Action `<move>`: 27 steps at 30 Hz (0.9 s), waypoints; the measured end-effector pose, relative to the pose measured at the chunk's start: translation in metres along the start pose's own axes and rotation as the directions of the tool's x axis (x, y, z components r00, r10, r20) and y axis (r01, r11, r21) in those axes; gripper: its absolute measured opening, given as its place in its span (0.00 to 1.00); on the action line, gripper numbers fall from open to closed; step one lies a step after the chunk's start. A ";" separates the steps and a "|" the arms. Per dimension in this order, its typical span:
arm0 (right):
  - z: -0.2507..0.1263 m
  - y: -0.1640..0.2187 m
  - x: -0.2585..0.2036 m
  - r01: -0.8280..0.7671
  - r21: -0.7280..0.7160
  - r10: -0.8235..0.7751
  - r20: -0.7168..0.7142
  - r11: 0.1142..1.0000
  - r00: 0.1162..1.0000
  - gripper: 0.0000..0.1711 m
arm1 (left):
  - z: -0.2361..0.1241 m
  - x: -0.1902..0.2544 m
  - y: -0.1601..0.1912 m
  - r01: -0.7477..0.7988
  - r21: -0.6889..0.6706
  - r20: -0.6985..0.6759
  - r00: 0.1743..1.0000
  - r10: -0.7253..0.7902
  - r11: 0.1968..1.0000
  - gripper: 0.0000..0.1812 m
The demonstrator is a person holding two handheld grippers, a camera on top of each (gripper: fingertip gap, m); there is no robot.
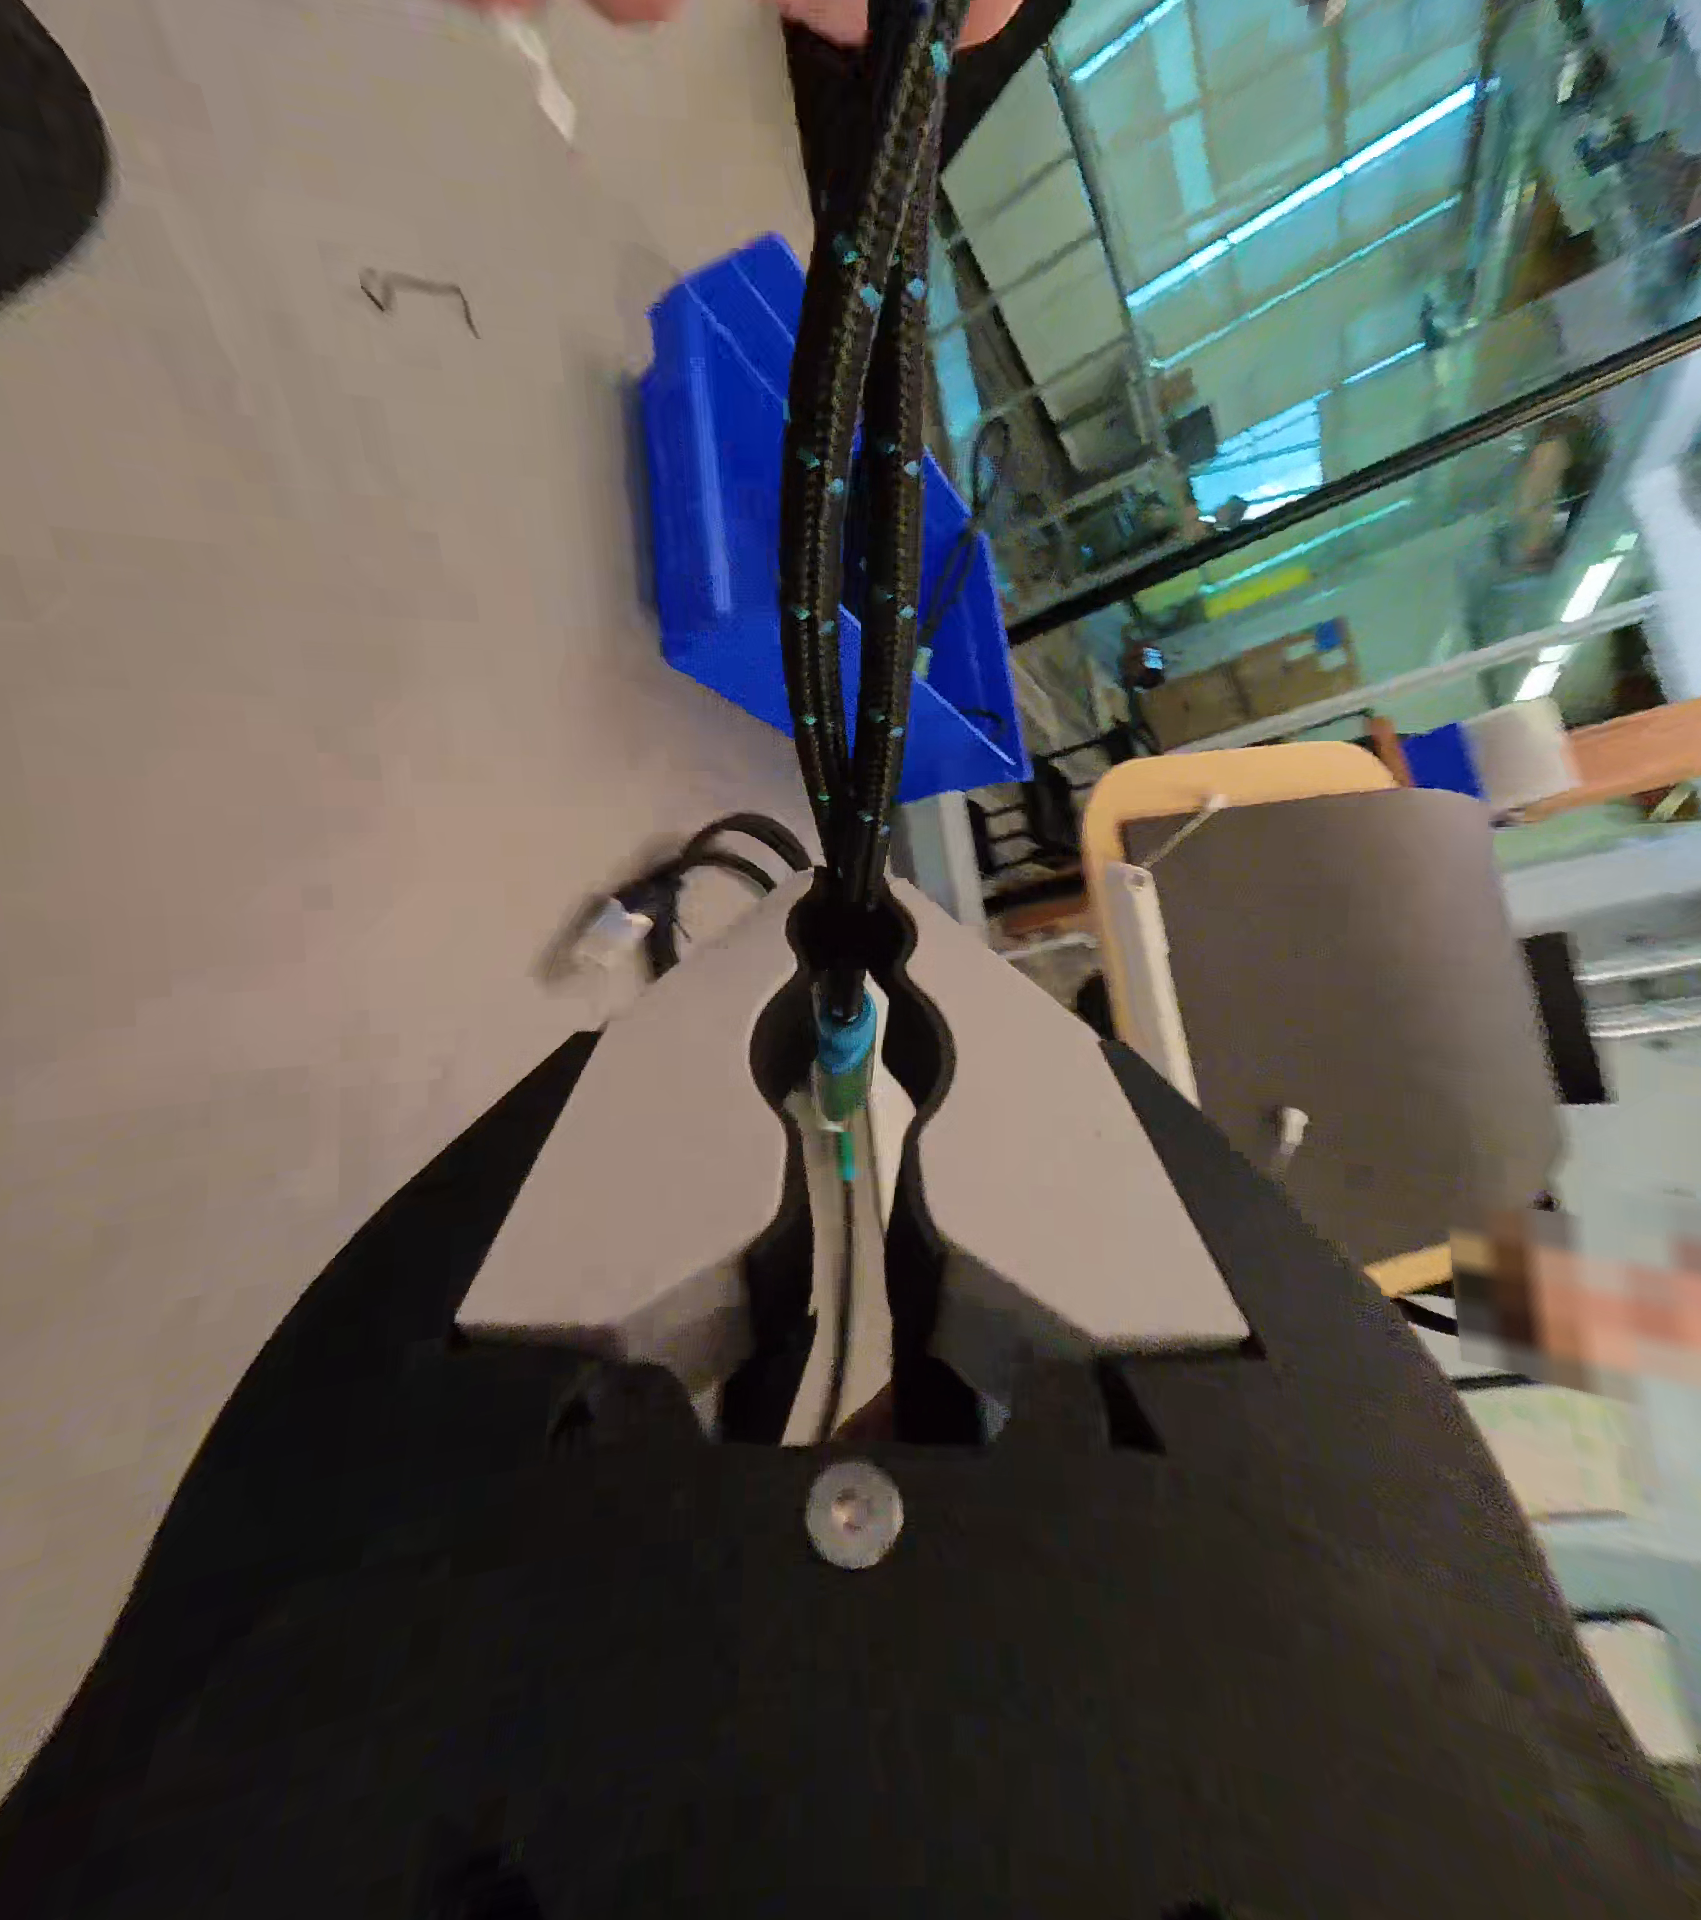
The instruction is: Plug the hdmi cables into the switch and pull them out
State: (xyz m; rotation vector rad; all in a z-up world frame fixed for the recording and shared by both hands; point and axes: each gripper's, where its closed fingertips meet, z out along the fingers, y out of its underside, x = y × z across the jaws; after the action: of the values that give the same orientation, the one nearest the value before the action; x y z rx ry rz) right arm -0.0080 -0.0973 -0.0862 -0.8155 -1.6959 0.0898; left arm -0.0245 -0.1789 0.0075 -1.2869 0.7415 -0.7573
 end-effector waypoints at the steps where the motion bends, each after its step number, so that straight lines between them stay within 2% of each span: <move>1: -0.001 0.005 0.001 0.090 -0.034 -0.091 -0.046 0.995 0.995 0.02 | -0.009 0.001 0.009 0.060 -0.061 -0.017 0.998 -0.061 0.996 0.47; 3: -0.003 0.011 -0.001 0.242 -0.074 -0.249 -0.120 0.968 0.961 0.01 | -0.031 -0.005 0.020 0.125 -0.158 -0.005 0.992 -0.127 0.980 0.50; 6: -0.007 0.011 -0.009 0.434 -0.110 -0.447 -0.186 0.894 0.875 0.01 | -0.044 -0.013 0.016 0.229 -0.188 0.003 0.973 -0.232 0.955 0.46; 8: -0.008 0.000 -0.013 0.541 -0.113 -0.551 -0.227 0.834 0.803 0.01 | -0.028 -0.002 0.034 0.286 -0.275 -0.050 0.949 -0.311 0.918 0.47; 12: -0.008 -0.015 -0.011 0.648 -0.112 -0.649 -0.279 0.754 0.707 0.01 | 0.013 0.016 0.107 0.321 -0.535 -0.026 0.918 -0.395 0.781 0.49; 13: -0.008 -0.018 -0.011 0.673 -0.108 -0.670 -0.293 0.732 0.682 0.01 | 0.022 0.017 0.118 0.341 -0.550 -0.017 0.908 -0.418 0.763 0.46; 14: -0.007 -0.019 -0.011 0.693 -0.105 -0.688 -0.298 0.713 0.662 0.01 | 0.030 0.025 0.124 0.354 -0.562 -0.049 0.888 -0.457 0.748 0.39; 17: -0.002 -0.015 -0.011 0.711 -0.107 -0.703 -0.305 0.695 0.642 0.01 | 0.052 0.026 0.129 0.391 -0.498 -0.076 0.869 -0.488 0.774 0.16; 20: 0.002 -0.006 -0.014 0.719 -0.115 -0.714 -0.298 0.686 0.633 0.02 | 0.061 0.020 0.143 0.404 -0.477 -0.033 0.879 -0.475 0.780 0.12; 23: 0.004 -0.003 -0.014 0.699 -0.099 -0.692 -0.296 0.708 0.659 0.08 | 0.061 0.006 0.156 0.411 -0.458 0.046 0.896 -0.441 0.788 0.07; 26: -0.003 -0.004 -0.009 0.637 -0.072 -0.627 -0.285 0.768 0.725 0.16 | 0.058 -0.002 0.155 0.423 -0.435 0.082 0.898 -0.433 0.795 0.06; 27: -0.008 -0.007 -0.009 0.610 -0.037 -0.594 -0.281 0.792 0.754 0.16 | 0.055 -0.008 0.154 0.418 -0.421 0.104 0.904 -0.414 0.805 0.06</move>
State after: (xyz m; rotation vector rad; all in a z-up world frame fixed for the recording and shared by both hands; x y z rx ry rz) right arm -0.0037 -0.1103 -0.0877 -0.1850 -1.5975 -0.4085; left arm 0.0286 -0.1239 -0.1378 -1.9025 0.6457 -0.9724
